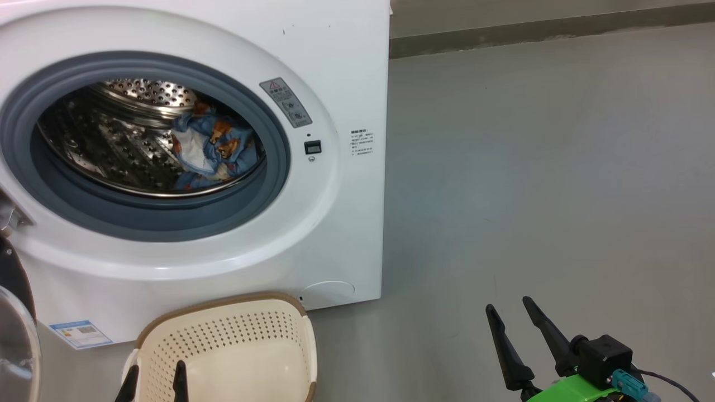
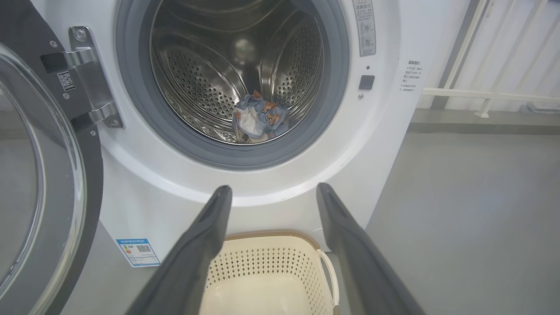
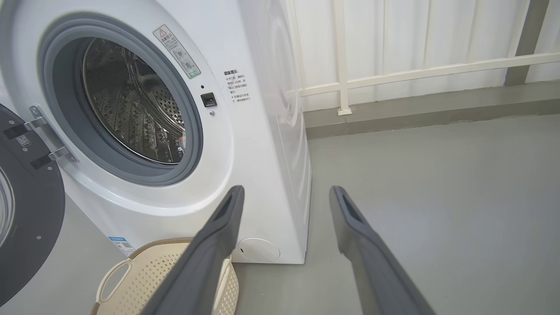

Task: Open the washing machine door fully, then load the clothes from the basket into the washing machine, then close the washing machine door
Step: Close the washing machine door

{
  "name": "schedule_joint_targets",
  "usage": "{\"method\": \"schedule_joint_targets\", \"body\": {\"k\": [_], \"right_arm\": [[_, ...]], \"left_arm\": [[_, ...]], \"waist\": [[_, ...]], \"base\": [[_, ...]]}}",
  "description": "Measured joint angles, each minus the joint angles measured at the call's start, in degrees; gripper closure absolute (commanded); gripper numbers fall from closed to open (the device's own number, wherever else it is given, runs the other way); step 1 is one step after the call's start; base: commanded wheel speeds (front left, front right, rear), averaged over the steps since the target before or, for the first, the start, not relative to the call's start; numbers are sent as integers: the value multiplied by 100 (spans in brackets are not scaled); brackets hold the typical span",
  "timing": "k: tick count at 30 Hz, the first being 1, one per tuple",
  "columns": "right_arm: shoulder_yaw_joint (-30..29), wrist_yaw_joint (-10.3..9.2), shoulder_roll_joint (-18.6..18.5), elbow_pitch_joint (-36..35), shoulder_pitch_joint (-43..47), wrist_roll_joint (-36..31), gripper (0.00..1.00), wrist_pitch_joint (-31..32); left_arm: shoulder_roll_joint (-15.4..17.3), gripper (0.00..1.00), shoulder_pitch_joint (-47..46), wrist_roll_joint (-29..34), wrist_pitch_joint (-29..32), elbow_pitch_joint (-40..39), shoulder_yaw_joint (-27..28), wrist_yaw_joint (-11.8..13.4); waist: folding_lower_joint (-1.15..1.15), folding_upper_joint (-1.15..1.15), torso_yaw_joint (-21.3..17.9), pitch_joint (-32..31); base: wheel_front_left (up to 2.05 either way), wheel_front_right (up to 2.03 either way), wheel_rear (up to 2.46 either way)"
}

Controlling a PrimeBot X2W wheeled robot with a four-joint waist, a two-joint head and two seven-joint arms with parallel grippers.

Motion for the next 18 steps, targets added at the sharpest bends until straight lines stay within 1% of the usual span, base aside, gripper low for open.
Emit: {"method": "schedule_joint_targets", "body": {"k": [5, 7, 9, 13, 18], "right_arm": [[2, 0, 4, 3, 0, 0, 0, 0], [0, 0, 7, 4, 0, 0, 0, 0], [-8, 0, 8, 4, 0, 0, 0, 0], [-19, 0, 10, 8, 8, 0, 0, 0], [-55, 0, 11, 10, 9, -7, 0, 0]], "left_arm": [[0, 0, -4, 20, 0, 1, 7, -1], [0, 0, -5, 22, 0, 1, 5, -1], [1, 0, -8, 22, 0, -1, -12, -69], [0, 0, -10, 24, 0, -47, -14, -74], [0, 0, -10, 25, 0, -53, -20, -74]], "waist": [[0, 0, -20, -3], [0, 0, -27, -2], [0, 0, -22, -3], [0, 0, -2, -16], [0, 0, 14, -32]], "base": [[-119, 119, 0], [-166, 166, 0], [-188, 188, 0], [-156, 156, 0], [-95, 95, 0]]}}
